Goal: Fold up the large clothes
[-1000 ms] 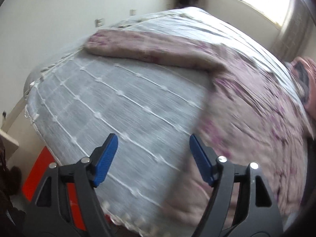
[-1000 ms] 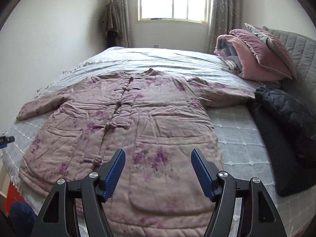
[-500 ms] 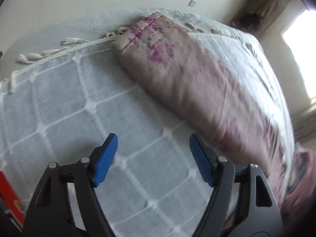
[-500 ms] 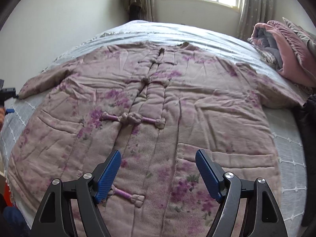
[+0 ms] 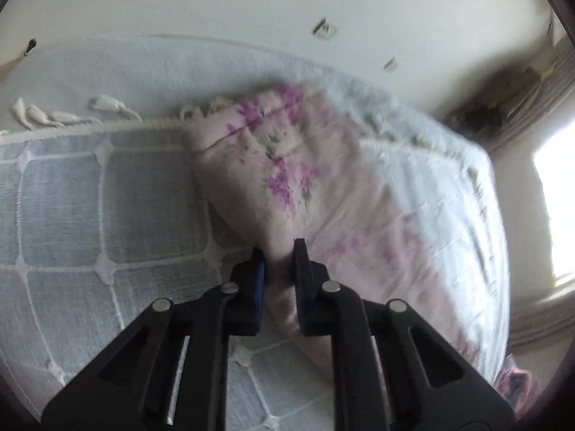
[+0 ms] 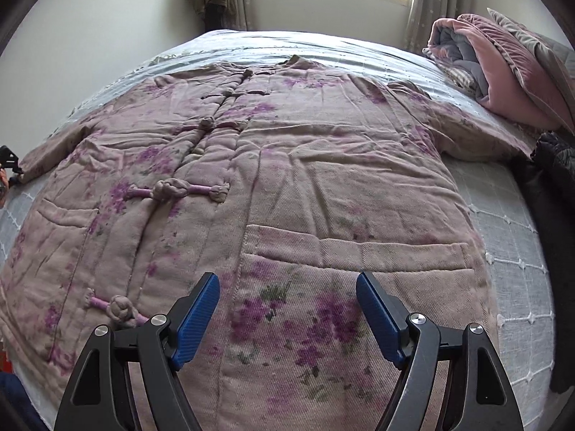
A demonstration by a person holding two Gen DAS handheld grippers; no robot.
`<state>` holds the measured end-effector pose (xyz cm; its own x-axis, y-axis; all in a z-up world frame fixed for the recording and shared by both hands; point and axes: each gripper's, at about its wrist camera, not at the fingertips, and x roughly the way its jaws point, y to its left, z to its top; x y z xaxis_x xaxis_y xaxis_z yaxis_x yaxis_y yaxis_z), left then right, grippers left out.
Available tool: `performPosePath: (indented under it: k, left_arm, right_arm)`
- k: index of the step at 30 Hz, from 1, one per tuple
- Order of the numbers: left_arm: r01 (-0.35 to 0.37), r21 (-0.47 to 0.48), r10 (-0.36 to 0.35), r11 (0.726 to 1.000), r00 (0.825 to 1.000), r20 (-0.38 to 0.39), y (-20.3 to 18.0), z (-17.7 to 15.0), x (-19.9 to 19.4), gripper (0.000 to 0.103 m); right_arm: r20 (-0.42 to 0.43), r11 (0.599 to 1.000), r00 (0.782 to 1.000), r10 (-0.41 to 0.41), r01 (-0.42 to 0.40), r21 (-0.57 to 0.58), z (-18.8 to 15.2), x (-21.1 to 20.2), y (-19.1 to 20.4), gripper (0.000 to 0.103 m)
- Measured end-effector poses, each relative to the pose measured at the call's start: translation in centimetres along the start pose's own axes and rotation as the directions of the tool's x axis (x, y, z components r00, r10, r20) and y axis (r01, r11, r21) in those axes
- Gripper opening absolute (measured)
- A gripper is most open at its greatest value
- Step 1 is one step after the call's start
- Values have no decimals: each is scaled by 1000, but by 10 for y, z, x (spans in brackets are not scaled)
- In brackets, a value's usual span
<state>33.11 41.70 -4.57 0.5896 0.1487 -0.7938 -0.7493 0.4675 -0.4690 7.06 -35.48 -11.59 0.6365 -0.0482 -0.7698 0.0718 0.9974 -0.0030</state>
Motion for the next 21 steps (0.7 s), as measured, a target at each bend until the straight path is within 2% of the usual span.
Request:
performPosePath:
  k: [4, 8, 12, 14, 16, 17, 18, 21]
  left_arm:
    - [18, 93, -30, 996, 992, 124, -30, -5, -55, 13]
    - [107, 153, -136, 982, 972, 189, -64, -15, -112, 13]
    - [211, 290, -279, 933, 935, 218, -111, -45, -172, 12]
    - [275, 384, -375, 882, 902, 216, -145, -72, -206, 12]
    - [331, 484, -462, 810, 868, 180, -180, -105, -232, 12]
    - [350, 524, -491, 777, 857, 156, -192, -119, -240, 12]
    - [382, 584, -533, 716, 840, 105, -212, -145, -252, 13]
    - [472, 664, -604, 580, 796, -37, -251, -207, -266, 14]
  right_arm:
    - [26, 1000, 1000, 5, -5, 25, 1, -10, -8, 79]
    - [42, 996, 999, 12, -15, 84, 2, -18, -24, 79]
    - [53, 985, 998, 25, -34, 171, 3, -24, -44, 79]
    - [59, 974, 997, 40, -52, 221, 2, -27, -55, 79]
    - [59, 958, 997, 53, -67, 279, 1, -28, -68, 79]
    - [58, 951, 997, 56, -71, 299, 1, -29, -72, 79]
    - [55, 940, 996, 66, -81, 332, 0, -29, -79, 79]
    - [63, 900, 992, 106, -123, 419, -4, -29, -95, 79]
